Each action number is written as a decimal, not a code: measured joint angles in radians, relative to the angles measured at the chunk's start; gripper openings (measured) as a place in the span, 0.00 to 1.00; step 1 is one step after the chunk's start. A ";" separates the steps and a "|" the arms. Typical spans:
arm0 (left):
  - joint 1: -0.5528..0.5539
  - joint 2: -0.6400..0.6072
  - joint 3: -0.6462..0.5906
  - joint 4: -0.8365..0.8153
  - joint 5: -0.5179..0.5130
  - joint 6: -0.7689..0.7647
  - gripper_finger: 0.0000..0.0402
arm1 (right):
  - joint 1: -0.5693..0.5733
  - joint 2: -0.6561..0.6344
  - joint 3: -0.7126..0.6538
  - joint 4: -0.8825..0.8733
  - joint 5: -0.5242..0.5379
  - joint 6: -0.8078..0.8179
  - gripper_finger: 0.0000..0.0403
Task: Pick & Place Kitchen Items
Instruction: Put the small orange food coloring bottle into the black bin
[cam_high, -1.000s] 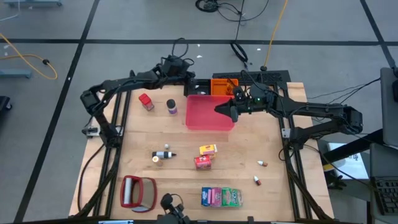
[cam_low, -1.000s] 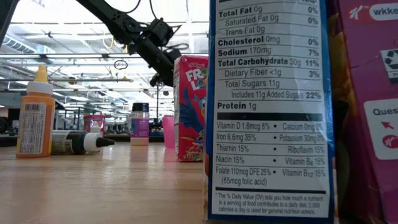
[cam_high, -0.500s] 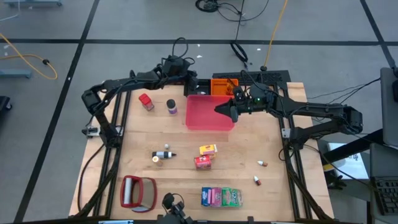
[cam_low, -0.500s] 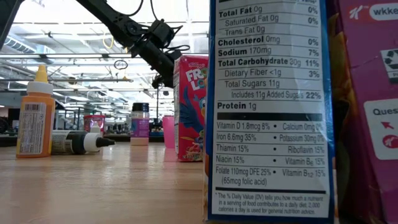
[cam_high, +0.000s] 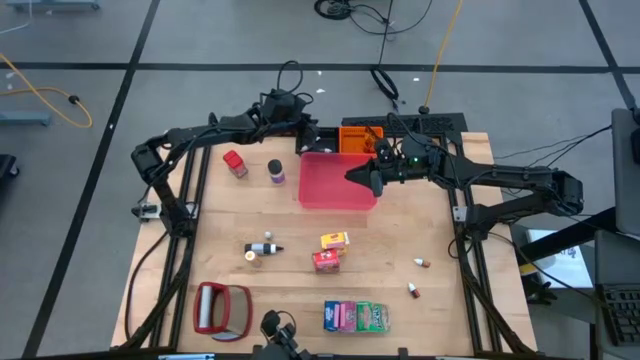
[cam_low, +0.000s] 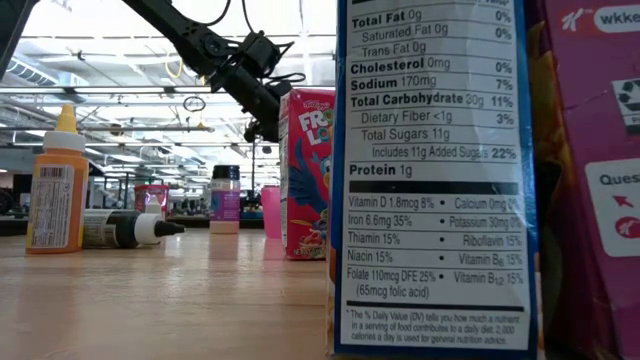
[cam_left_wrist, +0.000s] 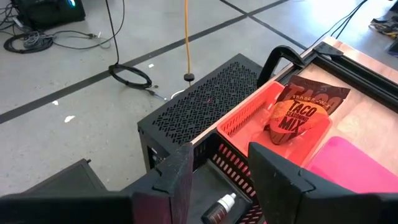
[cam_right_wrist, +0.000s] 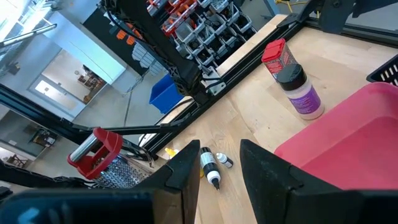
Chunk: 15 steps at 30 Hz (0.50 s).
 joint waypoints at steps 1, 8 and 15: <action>0.000 0.000 0.000 0.000 0.000 0.000 0.39 | 0.000 0.000 0.000 0.000 0.000 0.000 0.26; -0.013 0.000 0.000 -0.034 0.005 -0.001 0.39 | 0.001 -0.002 0.000 -0.041 -0.175 -0.014 0.26; -0.039 0.000 0.000 -0.084 0.014 0.030 0.39 | 0.081 -0.031 0.000 -0.369 -0.270 -0.061 0.26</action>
